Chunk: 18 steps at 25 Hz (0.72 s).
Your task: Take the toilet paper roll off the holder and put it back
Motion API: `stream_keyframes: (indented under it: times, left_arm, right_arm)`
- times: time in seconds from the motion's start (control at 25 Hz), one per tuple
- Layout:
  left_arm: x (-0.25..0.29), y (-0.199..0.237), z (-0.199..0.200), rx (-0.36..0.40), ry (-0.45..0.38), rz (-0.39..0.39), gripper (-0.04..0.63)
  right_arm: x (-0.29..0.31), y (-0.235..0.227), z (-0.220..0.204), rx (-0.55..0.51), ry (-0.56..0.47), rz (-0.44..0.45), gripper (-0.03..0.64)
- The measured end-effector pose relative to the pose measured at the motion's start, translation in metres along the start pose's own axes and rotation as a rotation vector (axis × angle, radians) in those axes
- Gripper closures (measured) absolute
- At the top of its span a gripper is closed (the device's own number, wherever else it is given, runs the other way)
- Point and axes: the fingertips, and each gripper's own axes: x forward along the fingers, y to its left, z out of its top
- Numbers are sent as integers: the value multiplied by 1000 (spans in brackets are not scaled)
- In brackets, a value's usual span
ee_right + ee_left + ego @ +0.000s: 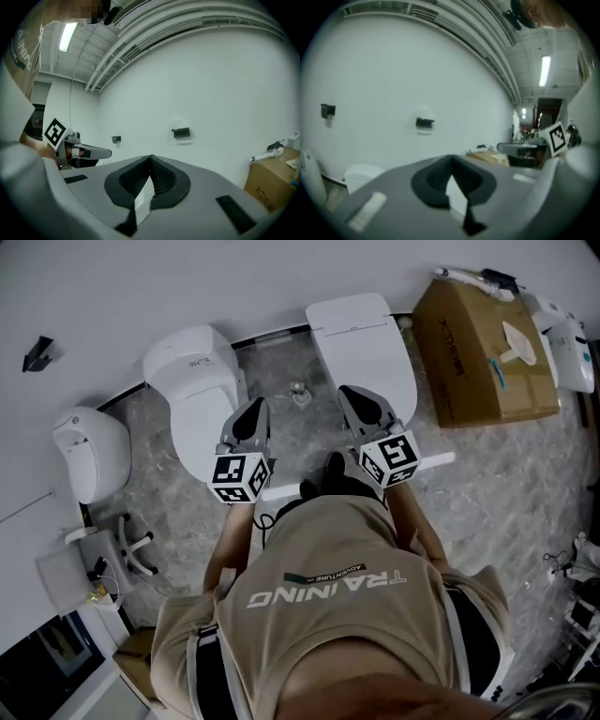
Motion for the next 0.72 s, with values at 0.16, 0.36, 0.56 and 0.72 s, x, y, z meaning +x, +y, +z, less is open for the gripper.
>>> stream_keyframes:
  times: [0.16, 0.36, 0.56, 0.72]
  left_arm:
    - [26, -8, 18, -6, -27, 16, 589]
    - [49, -11, 19, -70, -21, 13, 589]
    - [51, 2, -1, -61, 49, 68, 589]
    - [62, 17, 0, -61, 49, 89, 589]
  right_arm:
    - [3, -35, 6, 44, -50, -26, 606]
    - [26, -56, 7, 39, -39, 18, 606]
    - [41, -54, -3, 57, -13, 47, 606]
    - [58, -58, -10, 58, 15, 57, 606]
